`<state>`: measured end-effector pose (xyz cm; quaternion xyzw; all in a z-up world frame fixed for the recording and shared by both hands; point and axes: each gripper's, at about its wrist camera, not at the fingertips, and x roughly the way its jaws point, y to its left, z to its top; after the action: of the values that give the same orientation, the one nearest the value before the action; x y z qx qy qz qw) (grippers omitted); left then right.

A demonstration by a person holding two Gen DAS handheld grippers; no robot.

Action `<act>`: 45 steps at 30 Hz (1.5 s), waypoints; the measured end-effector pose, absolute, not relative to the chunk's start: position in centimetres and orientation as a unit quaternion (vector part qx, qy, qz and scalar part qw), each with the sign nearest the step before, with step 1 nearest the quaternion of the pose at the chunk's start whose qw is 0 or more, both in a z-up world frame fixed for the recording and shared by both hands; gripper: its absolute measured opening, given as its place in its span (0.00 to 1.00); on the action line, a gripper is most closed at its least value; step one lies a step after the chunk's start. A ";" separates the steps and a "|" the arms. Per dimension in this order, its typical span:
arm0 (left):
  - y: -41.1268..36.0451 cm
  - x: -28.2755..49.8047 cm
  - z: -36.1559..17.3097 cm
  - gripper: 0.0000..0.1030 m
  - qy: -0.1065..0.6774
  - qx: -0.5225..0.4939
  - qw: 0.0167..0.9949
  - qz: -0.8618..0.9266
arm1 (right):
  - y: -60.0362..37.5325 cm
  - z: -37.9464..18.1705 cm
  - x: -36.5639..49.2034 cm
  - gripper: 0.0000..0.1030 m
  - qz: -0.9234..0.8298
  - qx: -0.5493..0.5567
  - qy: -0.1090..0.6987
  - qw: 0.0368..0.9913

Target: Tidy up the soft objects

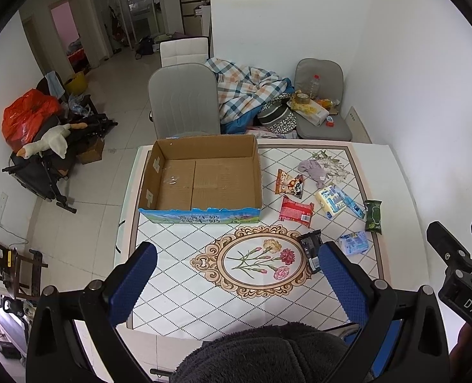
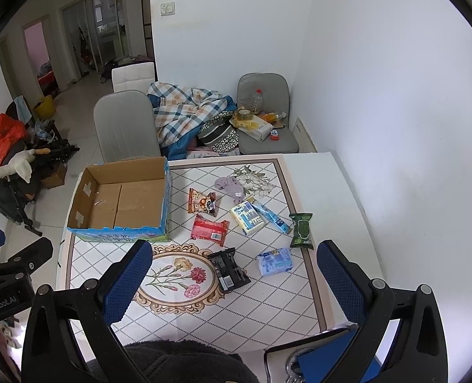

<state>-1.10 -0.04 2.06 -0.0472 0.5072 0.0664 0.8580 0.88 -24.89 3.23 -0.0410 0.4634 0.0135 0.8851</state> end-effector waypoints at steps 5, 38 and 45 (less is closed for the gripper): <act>-0.3 -1.2 2.1 1.00 0.508 -0.048 0.858 0.063 | -25.1 3.2 0.7 1.00 0.009 -0.039 0.463 0.885; 0.8 -1.5 2.5 1.00 0.495 -0.049 0.864 0.081 | -25.2 3.5 0.7 1.00 0.008 -0.039 0.458 0.888; 1.1 -1.6 2.4 1.00 0.492 -0.051 0.865 0.082 | -24.9 3.6 0.6 1.00 0.009 -0.040 0.455 0.889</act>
<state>-1.62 1.06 2.44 -0.0514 0.4918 0.0825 0.8653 0.56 -24.87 3.62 -0.0400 0.4552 0.0087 0.8894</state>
